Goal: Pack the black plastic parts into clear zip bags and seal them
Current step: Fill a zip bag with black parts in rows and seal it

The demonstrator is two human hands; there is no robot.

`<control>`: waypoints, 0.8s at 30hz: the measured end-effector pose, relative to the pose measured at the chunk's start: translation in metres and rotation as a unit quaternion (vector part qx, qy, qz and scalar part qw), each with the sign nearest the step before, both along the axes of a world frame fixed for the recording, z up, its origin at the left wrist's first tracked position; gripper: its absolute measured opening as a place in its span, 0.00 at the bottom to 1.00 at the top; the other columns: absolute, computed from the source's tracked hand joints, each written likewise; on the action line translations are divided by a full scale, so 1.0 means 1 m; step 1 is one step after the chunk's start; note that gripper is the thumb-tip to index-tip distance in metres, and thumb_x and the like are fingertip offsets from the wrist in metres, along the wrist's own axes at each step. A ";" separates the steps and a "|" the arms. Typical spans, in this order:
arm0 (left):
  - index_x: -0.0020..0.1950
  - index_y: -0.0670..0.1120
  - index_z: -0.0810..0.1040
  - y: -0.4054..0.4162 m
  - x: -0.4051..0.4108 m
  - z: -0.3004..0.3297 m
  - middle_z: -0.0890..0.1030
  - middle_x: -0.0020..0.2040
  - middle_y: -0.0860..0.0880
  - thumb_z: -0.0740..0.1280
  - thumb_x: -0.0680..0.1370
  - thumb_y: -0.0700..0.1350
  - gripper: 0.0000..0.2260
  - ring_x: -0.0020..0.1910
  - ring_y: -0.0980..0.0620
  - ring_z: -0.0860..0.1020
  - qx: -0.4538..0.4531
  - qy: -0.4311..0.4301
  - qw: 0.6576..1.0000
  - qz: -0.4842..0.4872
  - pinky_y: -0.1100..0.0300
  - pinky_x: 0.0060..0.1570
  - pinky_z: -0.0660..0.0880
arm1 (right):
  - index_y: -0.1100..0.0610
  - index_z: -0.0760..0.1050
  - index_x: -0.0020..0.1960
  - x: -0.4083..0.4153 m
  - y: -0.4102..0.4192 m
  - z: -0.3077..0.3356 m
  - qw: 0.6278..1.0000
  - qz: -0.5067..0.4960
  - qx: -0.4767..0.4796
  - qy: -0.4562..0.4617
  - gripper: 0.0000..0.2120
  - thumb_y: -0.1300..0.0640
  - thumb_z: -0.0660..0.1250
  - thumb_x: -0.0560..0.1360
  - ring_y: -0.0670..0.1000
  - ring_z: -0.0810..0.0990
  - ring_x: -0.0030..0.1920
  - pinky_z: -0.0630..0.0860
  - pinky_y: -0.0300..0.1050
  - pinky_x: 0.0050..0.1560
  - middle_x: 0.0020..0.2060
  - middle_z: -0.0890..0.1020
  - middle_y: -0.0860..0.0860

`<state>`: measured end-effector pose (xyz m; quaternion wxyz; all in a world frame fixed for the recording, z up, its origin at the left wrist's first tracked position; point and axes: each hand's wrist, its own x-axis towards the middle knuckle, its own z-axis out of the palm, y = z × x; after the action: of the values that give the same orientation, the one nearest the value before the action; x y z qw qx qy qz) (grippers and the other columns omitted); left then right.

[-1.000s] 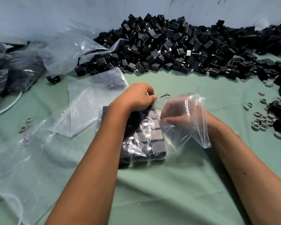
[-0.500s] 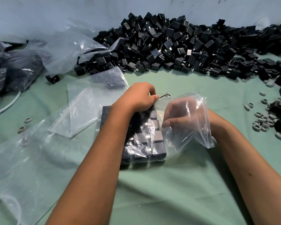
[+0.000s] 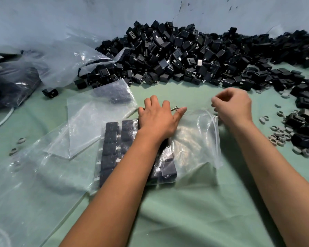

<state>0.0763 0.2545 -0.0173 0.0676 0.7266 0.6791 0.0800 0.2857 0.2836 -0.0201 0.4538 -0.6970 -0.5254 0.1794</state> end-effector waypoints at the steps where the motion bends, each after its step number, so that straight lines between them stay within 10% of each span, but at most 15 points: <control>1: 0.70 0.47 0.71 -0.001 0.001 -0.001 0.67 0.69 0.41 0.44 0.81 0.71 0.35 0.70 0.41 0.63 0.002 0.007 1.000 0.001 0.41 0.68 0.63 | 0.52 0.82 0.46 -0.003 0.011 0.004 0.998 0.021 0.009 -0.061 0.02 0.57 0.71 0.75 0.51 0.84 0.44 0.79 0.46 0.48 0.40 0.85 0.48; 6: 0.69 0.48 0.72 0.000 0.001 -0.004 0.68 0.68 0.42 0.43 0.80 0.71 0.35 0.69 0.42 0.64 0.006 0.023 1.000 0.002 0.41 0.67 0.64 | 0.52 0.63 0.79 -0.013 0.076 0.020 0.927 0.135 -0.072 -0.343 0.31 0.59 0.70 0.78 0.62 0.57 0.77 0.65 0.61 0.74 0.78 0.63 0.58; 10: 0.69 0.48 0.72 0.001 0.001 -0.006 0.68 0.67 0.42 0.44 0.82 0.69 0.32 0.68 0.41 0.65 0.011 0.025 1.000 0.007 0.41 0.66 0.64 | 0.49 0.46 0.84 -0.015 0.107 0.016 0.878 0.159 -0.158 -0.423 0.43 0.65 0.65 0.77 0.58 0.40 0.83 0.52 0.65 0.79 0.83 0.42 0.56; 18: 0.71 0.50 0.71 0.003 -0.001 -0.001 0.68 0.67 0.43 0.52 0.86 0.57 0.19 0.68 0.43 0.64 0.043 -0.064 0.997 -0.002 0.42 0.66 0.62 | 0.55 0.79 0.64 -0.013 0.098 0.001 0.927 0.141 -0.084 -0.337 0.16 0.53 0.72 0.78 0.63 0.72 0.64 0.72 0.54 0.66 0.63 0.71 0.60; 24: 0.70 0.59 0.76 -0.001 0.004 0.017 0.70 0.64 0.49 0.62 0.82 0.37 0.22 0.68 0.49 0.64 0.081 -0.230 0.954 -0.173 0.49 0.71 0.65 | 0.49 0.82 0.52 0.009 0.033 -0.007 0.988 0.071 -0.019 -0.137 0.06 0.50 0.74 0.76 0.51 0.81 0.48 0.75 0.46 0.50 0.45 0.83 0.47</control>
<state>0.0805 0.2533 -0.0004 0.1754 0.7978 0.5006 0.2865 0.2947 0.3164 -0.0269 0.3504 -0.6847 -0.6270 0.1239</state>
